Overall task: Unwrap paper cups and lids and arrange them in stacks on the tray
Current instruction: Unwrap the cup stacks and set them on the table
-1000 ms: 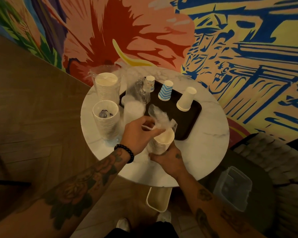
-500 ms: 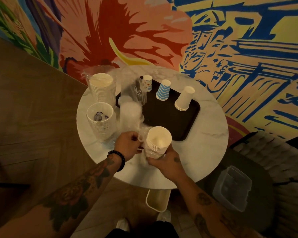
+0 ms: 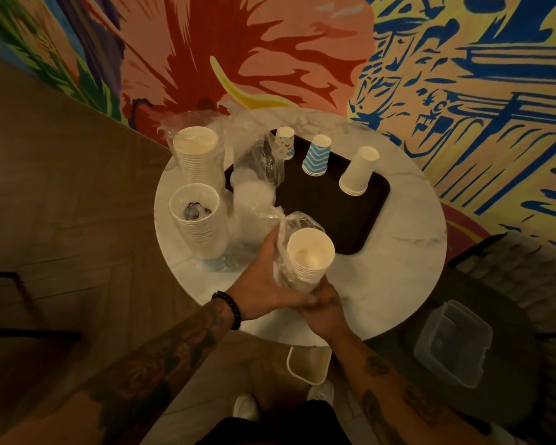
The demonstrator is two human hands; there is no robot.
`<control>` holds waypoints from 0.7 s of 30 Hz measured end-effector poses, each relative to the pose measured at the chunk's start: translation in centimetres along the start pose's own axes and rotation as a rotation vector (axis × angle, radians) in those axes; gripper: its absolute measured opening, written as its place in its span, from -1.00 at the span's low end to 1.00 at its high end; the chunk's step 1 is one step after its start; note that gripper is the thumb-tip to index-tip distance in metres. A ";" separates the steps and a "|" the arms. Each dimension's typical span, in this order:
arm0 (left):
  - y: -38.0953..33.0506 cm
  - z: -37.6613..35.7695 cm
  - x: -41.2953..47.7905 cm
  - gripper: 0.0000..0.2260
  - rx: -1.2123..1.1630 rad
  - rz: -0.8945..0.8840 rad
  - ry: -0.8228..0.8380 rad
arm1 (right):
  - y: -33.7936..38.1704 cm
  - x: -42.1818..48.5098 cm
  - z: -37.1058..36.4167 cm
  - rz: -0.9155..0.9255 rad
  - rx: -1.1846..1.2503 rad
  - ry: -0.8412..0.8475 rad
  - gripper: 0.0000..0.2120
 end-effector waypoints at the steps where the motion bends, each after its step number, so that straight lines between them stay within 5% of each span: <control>1: -0.1 -0.5 0.3 0.08 -0.002 -0.020 -0.052 | -0.1 0.0 0.0 -0.023 0.015 -0.012 -0.44; 8: 1.3 -1.5 1.8 -0.21 0.035 0.009 -0.215 | -0.4 0.0 -0.7 -0.046 -0.188 -0.075 -0.08; 21: 6.5 -2.6 1.9 -0.02 0.177 0.152 -0.131 | -2.0 -0.2 -1.0 0.014 -0.439 -0.181 -0.15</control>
Point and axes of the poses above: each hand's wrist, its own x-axis towards the middle knuckle, its own z-axis out of the back of the hand, y = z × x, the point moved 3 cm from there along x, towards the middle knuckle, and after that the axes turned 9 degrees about -y, right-handed, at the moved point
